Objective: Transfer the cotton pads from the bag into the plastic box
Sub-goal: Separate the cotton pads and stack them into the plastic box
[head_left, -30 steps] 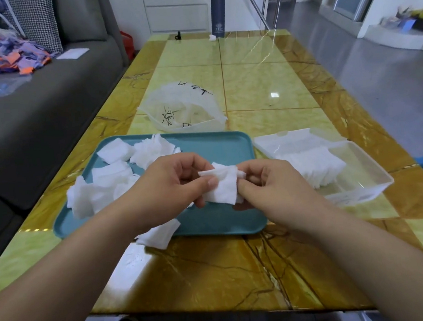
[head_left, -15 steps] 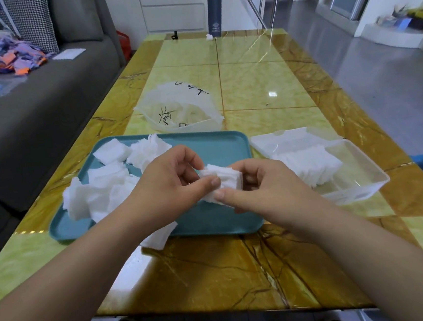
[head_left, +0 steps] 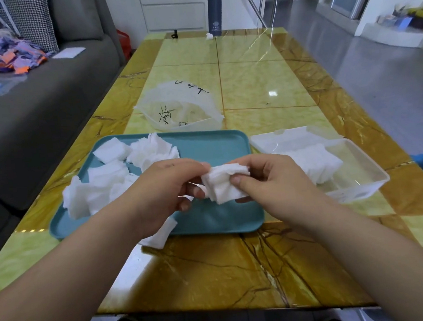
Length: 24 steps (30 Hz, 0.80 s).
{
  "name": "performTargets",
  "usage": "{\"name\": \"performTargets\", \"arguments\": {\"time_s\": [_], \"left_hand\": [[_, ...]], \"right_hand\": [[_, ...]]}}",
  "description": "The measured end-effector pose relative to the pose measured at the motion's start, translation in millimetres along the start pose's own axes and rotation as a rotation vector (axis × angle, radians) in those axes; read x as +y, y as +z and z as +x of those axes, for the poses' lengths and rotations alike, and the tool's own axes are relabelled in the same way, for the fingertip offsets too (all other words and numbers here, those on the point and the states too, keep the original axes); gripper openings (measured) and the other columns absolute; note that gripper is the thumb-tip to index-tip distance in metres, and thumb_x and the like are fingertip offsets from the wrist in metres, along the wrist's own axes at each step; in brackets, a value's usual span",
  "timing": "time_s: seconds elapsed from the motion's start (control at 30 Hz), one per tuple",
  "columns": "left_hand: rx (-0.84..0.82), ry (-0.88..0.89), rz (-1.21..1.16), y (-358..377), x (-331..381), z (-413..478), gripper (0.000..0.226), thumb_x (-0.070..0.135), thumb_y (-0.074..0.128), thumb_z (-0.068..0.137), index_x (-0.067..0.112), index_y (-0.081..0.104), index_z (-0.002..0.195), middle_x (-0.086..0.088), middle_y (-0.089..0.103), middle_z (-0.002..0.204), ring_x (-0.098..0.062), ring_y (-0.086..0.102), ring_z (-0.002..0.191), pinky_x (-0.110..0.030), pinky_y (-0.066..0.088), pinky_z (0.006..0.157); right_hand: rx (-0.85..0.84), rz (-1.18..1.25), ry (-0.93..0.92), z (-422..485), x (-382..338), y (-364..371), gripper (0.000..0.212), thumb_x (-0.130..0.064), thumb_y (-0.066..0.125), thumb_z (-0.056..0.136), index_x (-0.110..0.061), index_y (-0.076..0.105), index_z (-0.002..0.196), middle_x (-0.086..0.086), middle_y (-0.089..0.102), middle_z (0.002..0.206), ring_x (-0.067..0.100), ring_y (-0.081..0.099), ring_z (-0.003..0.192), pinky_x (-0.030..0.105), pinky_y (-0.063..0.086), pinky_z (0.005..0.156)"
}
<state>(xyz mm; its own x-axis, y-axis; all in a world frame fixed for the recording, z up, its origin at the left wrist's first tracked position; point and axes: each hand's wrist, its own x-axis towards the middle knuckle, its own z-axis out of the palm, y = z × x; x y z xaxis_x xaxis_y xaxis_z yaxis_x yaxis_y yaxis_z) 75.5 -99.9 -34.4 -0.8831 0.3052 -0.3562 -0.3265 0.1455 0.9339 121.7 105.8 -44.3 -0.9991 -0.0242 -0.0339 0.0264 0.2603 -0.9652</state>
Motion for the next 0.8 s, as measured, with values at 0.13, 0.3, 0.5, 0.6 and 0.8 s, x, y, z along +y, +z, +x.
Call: {"name": "performTargets", "arguments": {"time_s": [0.13, 0.3, 0.5, 0.6, 0.8], "left_hand": [[0.02, 0.028, 0.034, -1, -4, 1, 0.018, 0.026, 0.071, 0.095, 0.013, 0.071, 0.082, -0.005, 0.06, 0.07, -0.015, 0.05, 0.056, -0.027, 0.034, 0.048], [0.083, 0.158, 0.137, 2, -5, -1, 0.014, 0.016, 0.072, 0.094, 0.003, 0.077, 0.093, -0.006, 0.071, 0.072, -0.015, 0.057, 0.058, -0.025, 0.042, 0.049], [0.11, 0.18, 0.136, -1, -5, 1, 0.015, 0.017, 0.074, 0.093, 0.005, 0.081, 0.087, -0.009, 0.073, 0.075, -0.016, 0.059, 0.063, -0.027, 0.043, 0.049], [0.141, 0.175, 0.143, -5, -3, 1, 0.015, 0.018, 0.074, 0.093, 0.007, 0.081, 0.084, -0.009, 0.072, 0.074, -0.014, 0.059, 0.061, -0.028, 0.044, 0.05], [0.325, 0.227, 0.186, -19, 4, 0, 0.018, 0.025, 0.063, 0.101, 0.01, 0.071, 0.095, -0.007, 0.068, 0.07, -0.011, 0.051, 0.05, -0.029, 0.043, 0.055]], "right_hand": [[0.035, 0.042, 0.035, 2, 3, 0, 0.019, -0.006, 0.066, 0.099, -0.016, 0.078, 0.11, 0.008, 0.081, 0.1, 0.024, 0.077, 0.098, 0.038, 0.065, 0.086], [0.039, 0.102, 0.066, 1, 1, 2, 0.02, -0.01, 0.063, 0.102, -0.022, 0.078, 0.108, 0.002, 0.081, 0.101, 0.016, 0.077, 0.097, 0.033, 0.066, 0.081], [0.115, 0.206, 0.104, 4, 0, 7, 0.023, -0.01, 0.065, 0.101, -0.025, 0.081, 0.097, 0.004, 0.081, 0.104, 0.023, 0.077, 0.1, 0.036, 0.066, 0.079], [0.128, 0.252, 0.129, 4, -1, 8, 0.027, -0.009, 0.064, 0.102, -0.027, 0.081, 0.091, 0.003, 0.082, 0.101, 0.022, 0.078, 0.097, 0.038, 0.066, 0.079], [0.219, 0.182, 0.135, 4, 0, 3, 0.023, -0.011, 0.065, 0.101, -0.023, 0.078, 0.085, 0.009, 0.081, 0.094, 0.016, 0.077, 0.082, 0.039, 0.067, 0.079]]}}
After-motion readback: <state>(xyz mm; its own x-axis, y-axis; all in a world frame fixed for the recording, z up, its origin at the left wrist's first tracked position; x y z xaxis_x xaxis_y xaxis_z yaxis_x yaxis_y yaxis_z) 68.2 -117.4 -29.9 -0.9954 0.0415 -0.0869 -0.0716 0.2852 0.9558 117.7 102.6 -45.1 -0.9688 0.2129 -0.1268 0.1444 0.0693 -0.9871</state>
